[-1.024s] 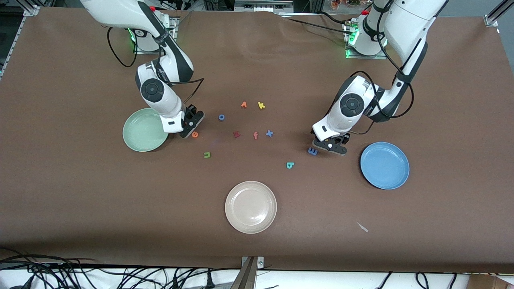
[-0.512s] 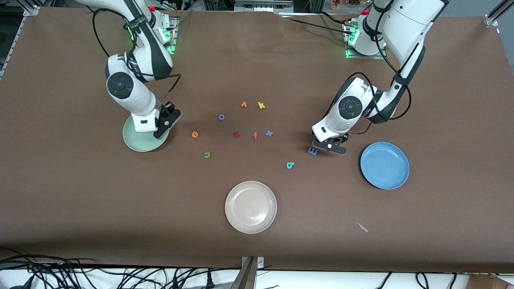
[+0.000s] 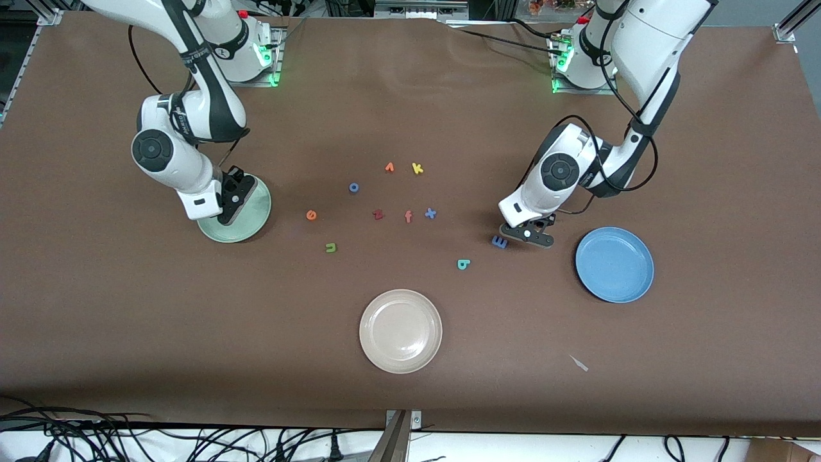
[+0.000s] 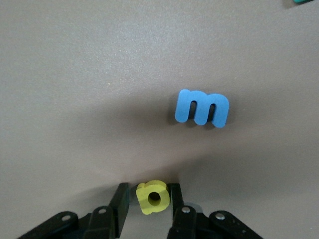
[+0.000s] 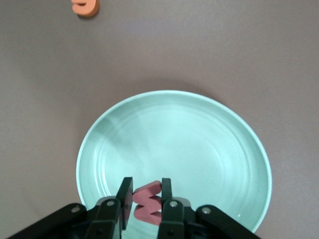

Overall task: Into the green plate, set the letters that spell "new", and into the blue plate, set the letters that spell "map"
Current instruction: 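Drop the pink letter on the green plate while the left gripper lifts yellow, then drop the yellow letter on the blue plate while the right gripper reaches orange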

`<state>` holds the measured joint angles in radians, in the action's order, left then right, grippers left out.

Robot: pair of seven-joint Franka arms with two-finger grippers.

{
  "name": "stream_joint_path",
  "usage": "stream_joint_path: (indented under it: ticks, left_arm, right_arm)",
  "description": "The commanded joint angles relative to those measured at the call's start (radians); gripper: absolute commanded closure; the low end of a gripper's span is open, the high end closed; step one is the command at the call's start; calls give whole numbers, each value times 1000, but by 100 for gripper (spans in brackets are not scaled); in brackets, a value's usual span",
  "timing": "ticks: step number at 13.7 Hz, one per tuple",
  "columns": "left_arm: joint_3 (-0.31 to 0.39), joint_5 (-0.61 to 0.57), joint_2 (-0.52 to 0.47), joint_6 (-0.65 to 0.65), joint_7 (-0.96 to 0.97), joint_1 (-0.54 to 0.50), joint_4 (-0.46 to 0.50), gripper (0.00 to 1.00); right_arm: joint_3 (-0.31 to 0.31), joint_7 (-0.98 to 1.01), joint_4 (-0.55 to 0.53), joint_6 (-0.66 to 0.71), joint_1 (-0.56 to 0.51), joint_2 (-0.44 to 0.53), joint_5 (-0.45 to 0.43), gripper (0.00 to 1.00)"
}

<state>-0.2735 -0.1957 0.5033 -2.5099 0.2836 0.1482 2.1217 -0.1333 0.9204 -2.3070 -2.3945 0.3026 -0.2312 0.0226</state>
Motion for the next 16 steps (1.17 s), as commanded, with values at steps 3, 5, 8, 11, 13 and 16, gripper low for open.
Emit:
stream_joint_path:
  ticks: [3, 5, 8, 11, 13, 16]
  left_arm:
    - [2, -36, 15, 14, 25, 4, -3, 76]
    - [2, -34, 11, 63, 23, 4, -17, 84]
    - [2, -36, 0, 198, 16, -1, -96, 90]
    - [2, -36, -6, 374, -35, -12, -207, 91]
    - [3, -34, -18, 390, -119, -53, -223, 91]
    - [7, -36, -38, 391, -286, -157, -224, 91]
  right_arm:
    - [-17, 22, -40, 9, 3, 0, 8, 0]
    - [-25, 20, -40, 35, 3, 3, 10, 0]
    - [-25, 17, -37, 61, 3, 26, 16, 0]
    - [-17, 17, -31, 129, 4, 64, 16, 0]
    - [-6, 17, -29, 132, 6, 78, 16, 0]
    - [95, -82, -9, 124, 6, 92, 16, 0]
